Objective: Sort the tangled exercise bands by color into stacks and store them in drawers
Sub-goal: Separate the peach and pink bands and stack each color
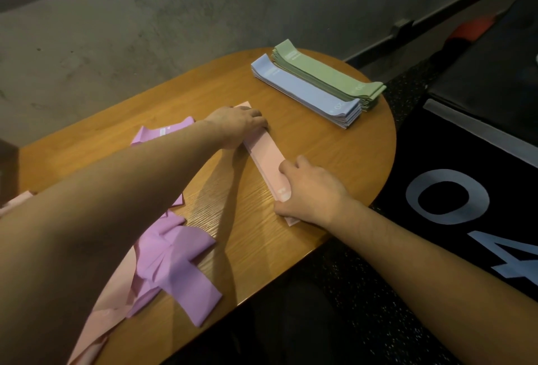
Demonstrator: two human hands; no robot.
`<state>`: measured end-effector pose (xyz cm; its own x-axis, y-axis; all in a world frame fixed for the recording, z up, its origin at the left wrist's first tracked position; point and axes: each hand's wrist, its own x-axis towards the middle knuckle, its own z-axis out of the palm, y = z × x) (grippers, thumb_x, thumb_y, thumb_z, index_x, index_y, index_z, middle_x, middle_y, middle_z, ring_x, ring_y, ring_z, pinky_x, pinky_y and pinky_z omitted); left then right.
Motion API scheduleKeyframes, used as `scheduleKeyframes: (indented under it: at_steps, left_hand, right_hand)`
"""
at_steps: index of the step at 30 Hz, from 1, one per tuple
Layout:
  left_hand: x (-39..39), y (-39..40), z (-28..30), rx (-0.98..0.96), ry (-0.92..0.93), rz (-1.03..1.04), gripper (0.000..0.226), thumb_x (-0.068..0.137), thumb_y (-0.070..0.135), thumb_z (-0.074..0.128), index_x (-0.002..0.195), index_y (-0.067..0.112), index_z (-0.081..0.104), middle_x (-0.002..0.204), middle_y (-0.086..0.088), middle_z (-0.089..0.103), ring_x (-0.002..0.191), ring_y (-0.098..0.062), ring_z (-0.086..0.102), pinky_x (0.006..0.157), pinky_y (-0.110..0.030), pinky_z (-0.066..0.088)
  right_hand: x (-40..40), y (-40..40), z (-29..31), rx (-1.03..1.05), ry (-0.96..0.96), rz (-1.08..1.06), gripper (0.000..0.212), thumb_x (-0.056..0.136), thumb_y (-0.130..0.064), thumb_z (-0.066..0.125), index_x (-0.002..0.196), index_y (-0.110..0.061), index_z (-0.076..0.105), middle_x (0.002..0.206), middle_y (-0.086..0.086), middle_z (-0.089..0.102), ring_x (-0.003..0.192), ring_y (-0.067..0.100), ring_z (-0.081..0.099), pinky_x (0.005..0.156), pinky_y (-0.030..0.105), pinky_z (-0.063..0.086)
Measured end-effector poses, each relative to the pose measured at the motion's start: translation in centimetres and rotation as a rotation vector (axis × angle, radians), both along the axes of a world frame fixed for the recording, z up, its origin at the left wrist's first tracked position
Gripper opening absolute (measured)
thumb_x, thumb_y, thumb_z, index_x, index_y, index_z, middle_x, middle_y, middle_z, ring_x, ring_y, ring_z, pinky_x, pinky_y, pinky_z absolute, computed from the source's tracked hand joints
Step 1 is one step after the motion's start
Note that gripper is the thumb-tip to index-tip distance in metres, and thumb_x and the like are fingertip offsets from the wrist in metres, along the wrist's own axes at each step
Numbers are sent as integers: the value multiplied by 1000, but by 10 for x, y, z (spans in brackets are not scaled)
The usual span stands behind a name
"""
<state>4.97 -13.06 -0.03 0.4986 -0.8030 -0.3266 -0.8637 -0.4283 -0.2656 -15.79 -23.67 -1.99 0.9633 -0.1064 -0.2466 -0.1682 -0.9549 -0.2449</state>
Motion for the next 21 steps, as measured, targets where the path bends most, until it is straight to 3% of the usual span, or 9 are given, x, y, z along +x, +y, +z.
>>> scheduleKeyframes:
  at_steps: [6,8,11,15,21]
  left_hand:
    - [-19,18,7,-90,-31,74,74,91,24,70,152,36,31,162,1,26,140,-27,41,93,-36,53]
    - [-27,29,11,-128,-15,117,64,94,29,66,150,35,36,160,2,30,133,-25,48,87,-34,54]
    - [-41,53,12,-232,52,177,49,97,33,57,145,28,47,155,1,38,125,-26,54,92,-41,52]
    - [-61,96,5,-404,93,259,40,95,37,57,133,24,59,143,2,51,116,-26,59,89,-41,52]
    - [-105,172,-11,-643,44,372,53,81,48,36,111,21,70,116,-1,68,101,-27,64,82,-39,51]
  right_hand:
    - [12,-13,12,40,42,-59,90,74,-82,58,147,-36,33,140,-1,42,119,26,55,85,43,50]
    - [14,-13,18,76,4,-70,80,81,-76,57,146,-36,37,142,-2,45,120,24,55,84,42,47]
    - [11,-4,26,139,-44,-59,60,90,-61,57,142,-35,43,139,-3,51,117,21,57,88,39,48]
    - [3,16,31,261,-48,-14,46,94,-50,57,137,-35,49,130,-6,58,109,20,61,87,39,55]
    - [6,61,25,372,-135,60,32,93,-42,60,123,-31,62,112,-8,65,93,12,58,77,27,44]
